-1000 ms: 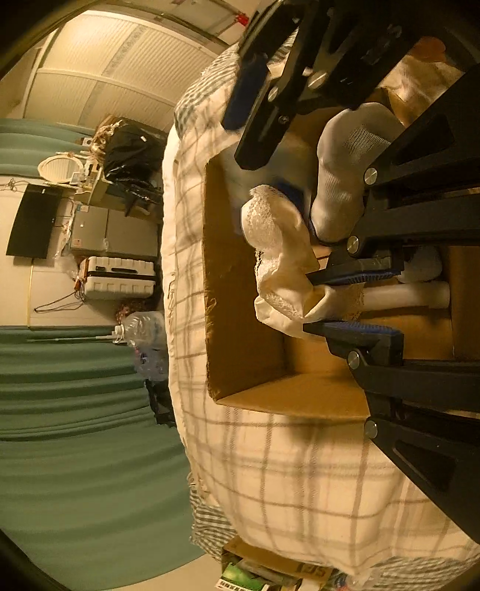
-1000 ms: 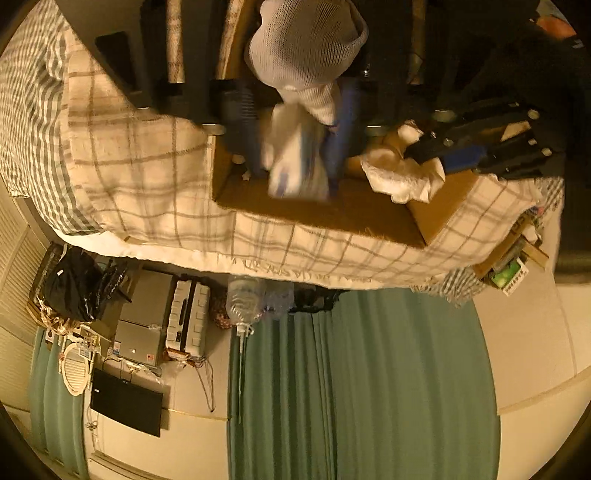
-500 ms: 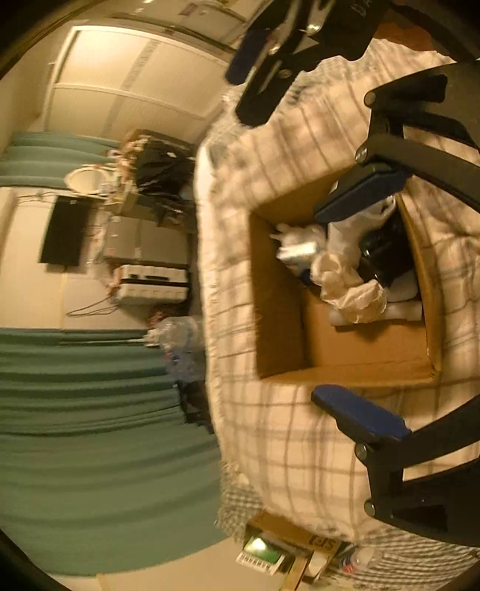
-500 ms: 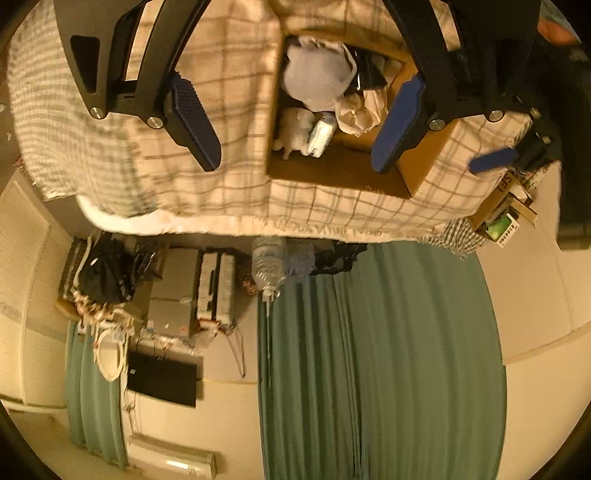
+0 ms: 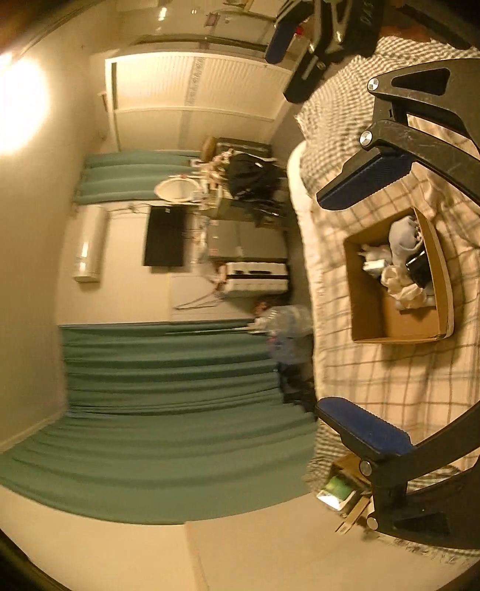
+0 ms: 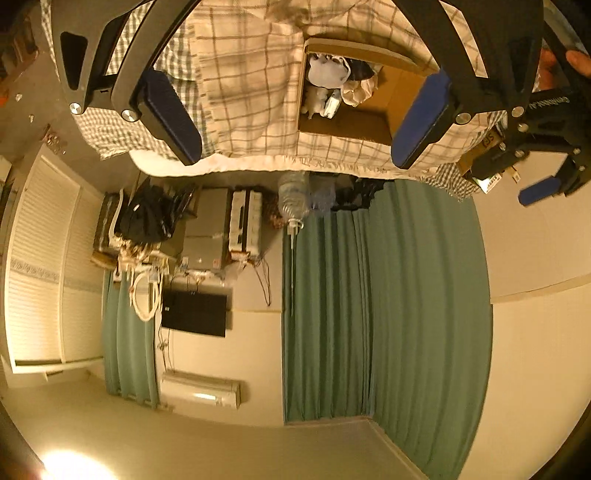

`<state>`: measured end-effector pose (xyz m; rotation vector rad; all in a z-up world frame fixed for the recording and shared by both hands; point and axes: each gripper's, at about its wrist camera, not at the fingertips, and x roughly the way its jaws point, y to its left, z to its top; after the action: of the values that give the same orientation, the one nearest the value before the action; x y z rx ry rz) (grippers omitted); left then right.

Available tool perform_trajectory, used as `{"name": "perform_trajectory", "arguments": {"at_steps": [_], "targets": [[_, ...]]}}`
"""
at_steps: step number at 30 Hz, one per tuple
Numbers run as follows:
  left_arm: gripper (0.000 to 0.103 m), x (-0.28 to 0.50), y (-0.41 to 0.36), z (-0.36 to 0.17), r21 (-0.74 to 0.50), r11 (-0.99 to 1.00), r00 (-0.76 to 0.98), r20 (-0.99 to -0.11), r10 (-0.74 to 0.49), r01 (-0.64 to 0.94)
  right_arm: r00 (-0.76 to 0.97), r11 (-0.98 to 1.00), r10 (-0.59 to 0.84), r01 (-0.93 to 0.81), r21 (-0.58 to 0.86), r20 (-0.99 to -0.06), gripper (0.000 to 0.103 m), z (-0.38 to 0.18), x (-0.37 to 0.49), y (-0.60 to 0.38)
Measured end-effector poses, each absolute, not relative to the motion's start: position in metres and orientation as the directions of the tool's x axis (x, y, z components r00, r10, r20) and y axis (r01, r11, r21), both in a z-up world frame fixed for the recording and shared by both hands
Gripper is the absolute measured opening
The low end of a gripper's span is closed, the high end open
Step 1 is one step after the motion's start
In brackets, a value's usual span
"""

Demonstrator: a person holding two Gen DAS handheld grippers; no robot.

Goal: Organize objects

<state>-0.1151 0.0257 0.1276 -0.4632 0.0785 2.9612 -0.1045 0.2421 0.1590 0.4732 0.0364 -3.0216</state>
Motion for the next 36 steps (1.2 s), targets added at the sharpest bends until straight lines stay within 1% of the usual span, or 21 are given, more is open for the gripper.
{"name": "perform_trajectory", "arguments": {"at_steps": [2, 8, 11, 13, 19, 22, 26, 30, 36], "targets": [[0.103, -0.102, 0.024, 0.131, 0.028, -0.988, -0.950, -0.280, 0.138, -0.152, -0.960, -0.997, -0.078, 0.083, -0.009, -0.271, 0.103, 0.162, -0.089, 0.240], [0.103, -0.075, 0.016, 0.119, -0.001, -0.990, -0.961, -0.243, 0.135, -0.139, -0.969, -0.995, -0.069, 0.084, -0.054, -0.238, 0.103, 0.157, -0.070, 0.227], [0.103, -0.068, 0.010, 0.102, -0.035, -0.994, -0.966, -0.233, 0.109, -0.104, -0.971, -0.994, -0.047, 0.068, -0.083, -0.234, 0.103, 0.138, -0.067, 0.222], [0.103, -0.065, 0.008, 0.090, -0.047, -0.995, -0.967, -0.234, 0.101, -0.092, -0.969, -0.995, -0.039, 0.061, -0.084, -0.244, 0.103, 0.116, -0.068, 0.219], [0.103, -0.068, 0.006, 0.031, -0.031, -0.999, -0.977, -0.214, 0.023, -0.017, -0.973, -0.997, -0.015, 0.031, -0.066, -0.230, 0.103, 0.046, -0.081, 0.217], [0.103, -0.075, 0.008, 0.005, -0.008, -1.000, -0.969, -0.246, 0.012, -0.010, -0.967, -0.993, 0.015, 0.015, -0.114, -0.254, 0.103, 0.010, -0.091, 0.212], [0.103, -0.085, 0.005, -0.015, -0.015, -1.000, -0.954, -0.301, 0.008, -0.004, -0.944, -0.995, -0.005, 0.039, -0.096, -0.330, 0.103, -0.018, -0.105, 0.212], [0.103, -0.088, -0.001, -0.021, -0.045, -0.999, -0.945, -0.326, 0.015, -0.001, -0.946, -0.996, -0.009, 0.039, -0.086, -0.323, 0.103, -0.020, -0.104, 0.214], [0.103, -0.084, -0.001, -0.023, -0.049, -0.999, -0.947, -0.321, 0.023, -0.007, -0.940, -0.995, -0.007, 0.040, -0.089, -0.340, 0.103, -0.017, -0.105, 0.212]]}}
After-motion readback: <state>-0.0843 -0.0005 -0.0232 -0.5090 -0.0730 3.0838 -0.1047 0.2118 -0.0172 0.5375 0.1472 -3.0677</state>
